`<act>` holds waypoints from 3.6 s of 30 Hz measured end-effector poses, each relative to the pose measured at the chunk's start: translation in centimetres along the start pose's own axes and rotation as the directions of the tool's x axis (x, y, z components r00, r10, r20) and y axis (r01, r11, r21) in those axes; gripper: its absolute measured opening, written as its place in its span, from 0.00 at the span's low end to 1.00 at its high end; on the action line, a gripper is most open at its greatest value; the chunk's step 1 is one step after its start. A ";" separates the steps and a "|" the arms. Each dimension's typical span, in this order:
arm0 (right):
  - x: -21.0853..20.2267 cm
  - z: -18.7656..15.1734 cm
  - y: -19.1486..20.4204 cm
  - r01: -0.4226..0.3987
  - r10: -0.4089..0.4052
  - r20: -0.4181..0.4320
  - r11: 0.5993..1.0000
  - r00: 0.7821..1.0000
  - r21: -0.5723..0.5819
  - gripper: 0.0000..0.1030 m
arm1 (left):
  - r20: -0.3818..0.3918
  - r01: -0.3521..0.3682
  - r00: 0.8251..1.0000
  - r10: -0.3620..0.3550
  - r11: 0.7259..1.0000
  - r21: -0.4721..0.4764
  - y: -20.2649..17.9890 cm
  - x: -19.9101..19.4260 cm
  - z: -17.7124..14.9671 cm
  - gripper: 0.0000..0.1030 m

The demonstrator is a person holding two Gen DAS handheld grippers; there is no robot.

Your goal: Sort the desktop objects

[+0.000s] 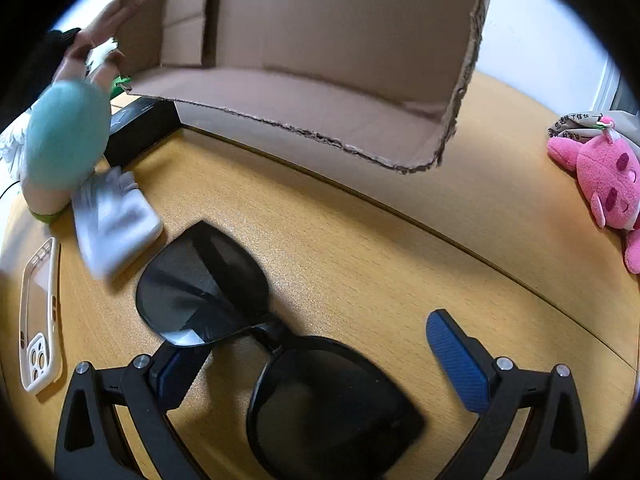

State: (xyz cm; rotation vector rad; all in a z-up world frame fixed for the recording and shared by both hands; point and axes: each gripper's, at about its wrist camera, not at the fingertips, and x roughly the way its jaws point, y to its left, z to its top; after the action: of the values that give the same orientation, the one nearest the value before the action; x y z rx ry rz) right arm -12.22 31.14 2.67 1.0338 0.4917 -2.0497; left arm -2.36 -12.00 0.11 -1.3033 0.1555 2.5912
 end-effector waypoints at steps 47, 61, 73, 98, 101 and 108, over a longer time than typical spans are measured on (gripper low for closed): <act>0.6 1.2 -0.1 0.045 -0.045 -0.004 0.997 0.999 0.062 1.00 | 0.001 -0.028 1.000 0.028 0.999 -0.038 0.9 -0.5 -0.9 1.00; -0.5 -0.1 1.7 0.252 -0.250 -0.050 0.904 0.967 0.345 1.00 | -0.009 -0.137 0.990 0.137 0.973 -0.184 -1.3 -1.2 -1.0 1.00; -0.4 -0.1 1.7 0.266 -0.264 -0.056 0.894 0.963 0.360 1.00 | -0.008 -0.134 0.991 0.135 0.974 -0.182 -1.3 -1.2 -1.0 1.00; -4.4 -3.2 5.6 0.251 -0.272 -0.016 0.861 0.962 0.443 0.99 | 0.159 -0.051 0.977 0.144 0.875 -0.481 -5.2 -13.9 -2.7 1.00; -6.6 -2.1 7.5 0.150 -0.204 0.077 0.885 0.976 0.441 0.99 | 0.187 0.040 0.981 0.046 0.902 -0.429 -7.3 -15.1 -3.1 1.00; -11.2 1.7 13.4 -0.267 0.170 0.320 0.919 0.932 0.290 0.99 | 0.134 0.221 0.974 -0.182 0.898 -0.380 -10.2 -12.8 -5.0 1.00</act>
State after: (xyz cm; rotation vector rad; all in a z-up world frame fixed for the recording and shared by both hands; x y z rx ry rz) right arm 1.50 26.91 12.77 0.9050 -0.1232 -2.0694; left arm 11.53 -5.26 7.53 -1.2285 -0.5190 2.5763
